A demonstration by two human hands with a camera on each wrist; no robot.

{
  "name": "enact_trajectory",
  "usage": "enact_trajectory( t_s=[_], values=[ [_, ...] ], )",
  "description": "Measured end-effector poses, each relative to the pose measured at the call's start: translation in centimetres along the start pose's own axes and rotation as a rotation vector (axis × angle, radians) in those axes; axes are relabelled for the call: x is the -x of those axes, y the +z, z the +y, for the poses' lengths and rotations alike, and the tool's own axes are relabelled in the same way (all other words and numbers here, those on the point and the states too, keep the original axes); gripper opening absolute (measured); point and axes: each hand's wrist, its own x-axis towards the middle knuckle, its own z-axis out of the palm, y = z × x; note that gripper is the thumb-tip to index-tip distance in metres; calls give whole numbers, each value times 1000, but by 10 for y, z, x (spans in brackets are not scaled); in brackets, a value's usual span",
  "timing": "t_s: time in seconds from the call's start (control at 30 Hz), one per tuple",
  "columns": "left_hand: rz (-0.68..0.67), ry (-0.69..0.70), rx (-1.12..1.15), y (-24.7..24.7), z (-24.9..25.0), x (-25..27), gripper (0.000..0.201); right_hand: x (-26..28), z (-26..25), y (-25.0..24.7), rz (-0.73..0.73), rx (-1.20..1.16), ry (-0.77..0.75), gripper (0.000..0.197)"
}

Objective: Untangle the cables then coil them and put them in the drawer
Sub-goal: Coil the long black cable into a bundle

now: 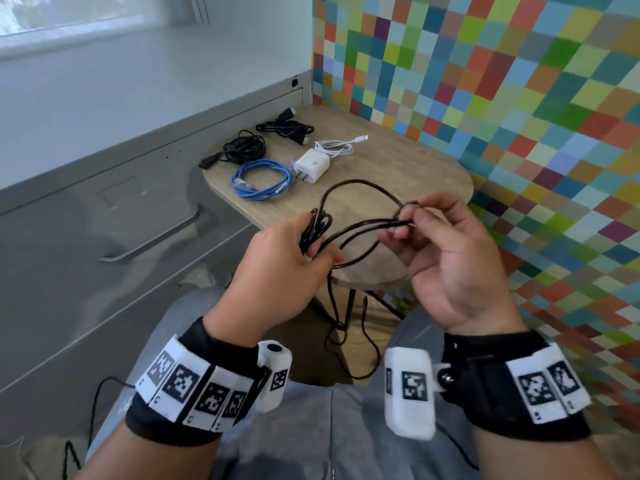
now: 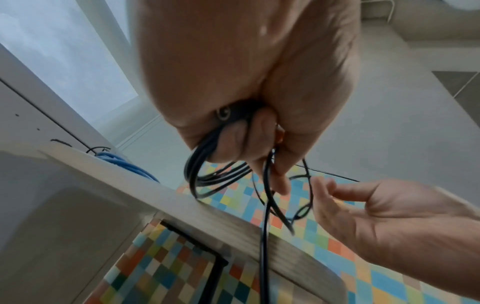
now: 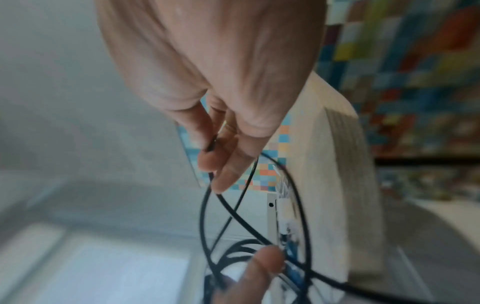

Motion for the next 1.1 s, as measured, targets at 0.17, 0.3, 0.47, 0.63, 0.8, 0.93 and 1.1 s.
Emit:
enact_trajectory(
  t_s=[0.17, 0.3, 0.47, 0.63, 0.8, 0.93, 1.1],
  values=[
    [36, 33, 222, 6, -4, 0, 15, -1, -14, -4, -56, -421, 96, 19],
    [-156, 3, 486, 4, 1, 0, 25, -4, -12, -11, -12, -502, 97, 21],
    [-63, -29, 693, 4, 6, 1, 38, -2, 2, -4, 50, -92, -52, 13],
    [3, -22, 639, 7, 9, 0, 38, 11, 18, 9, -109, 683, -225, 14],
    [-74, 67, 387, 7, 8, 2, 34, 18, 22, 24, -171, 749, -395, 16],
    [-251, 67, 198, 4, 4, 1, 18, 9, -9, 15, 92, -46, -132, 26],
    [-314, 13, 532, 5, 10, 7, 8, -9, -30, -7, 102, -315, -182, 28]
  ],
)
